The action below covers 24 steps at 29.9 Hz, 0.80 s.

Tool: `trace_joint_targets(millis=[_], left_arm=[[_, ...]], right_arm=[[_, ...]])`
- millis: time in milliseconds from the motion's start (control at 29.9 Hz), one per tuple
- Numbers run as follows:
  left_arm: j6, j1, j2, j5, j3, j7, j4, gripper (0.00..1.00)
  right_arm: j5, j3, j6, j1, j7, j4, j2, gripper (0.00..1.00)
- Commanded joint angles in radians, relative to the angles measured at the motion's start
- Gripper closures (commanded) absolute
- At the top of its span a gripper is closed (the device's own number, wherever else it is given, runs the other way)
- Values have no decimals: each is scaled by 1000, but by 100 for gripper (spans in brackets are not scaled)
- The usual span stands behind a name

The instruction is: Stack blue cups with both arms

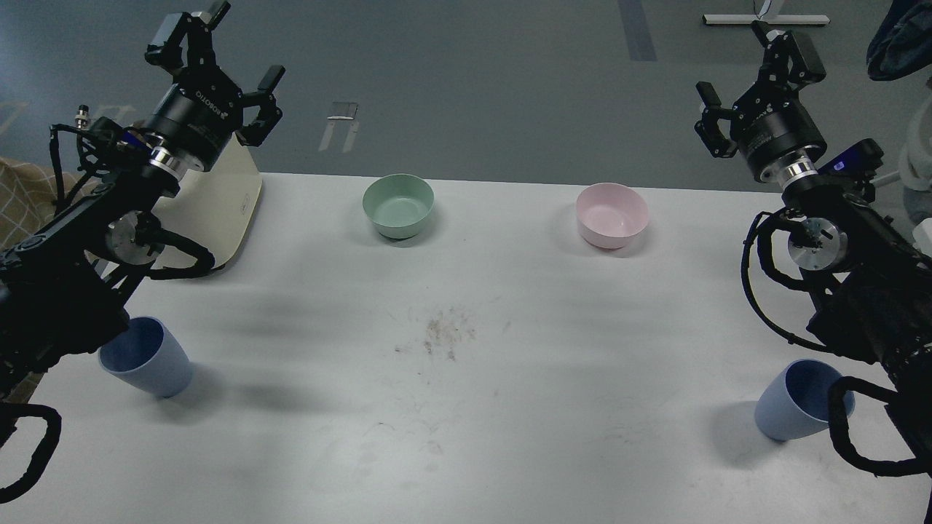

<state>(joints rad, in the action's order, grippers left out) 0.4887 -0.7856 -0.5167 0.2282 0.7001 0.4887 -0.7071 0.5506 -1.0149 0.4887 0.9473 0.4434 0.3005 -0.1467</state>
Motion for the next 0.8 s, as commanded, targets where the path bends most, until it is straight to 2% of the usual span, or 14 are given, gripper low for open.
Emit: trace_joint_targets(millis=[0,601,768], left_arm=[[0,0,-2,0,-1,0,-2,2],[0,-3,-6,10,-2,0,-22,2],[0,-9,-22,137,1,0,-35,2]], right_arm=[[-1,2,0,1,0,2,-4,0],[-1,4,0,-5,0,12,-16,0],[-1,1,0,-5,0,15,-27,0]])
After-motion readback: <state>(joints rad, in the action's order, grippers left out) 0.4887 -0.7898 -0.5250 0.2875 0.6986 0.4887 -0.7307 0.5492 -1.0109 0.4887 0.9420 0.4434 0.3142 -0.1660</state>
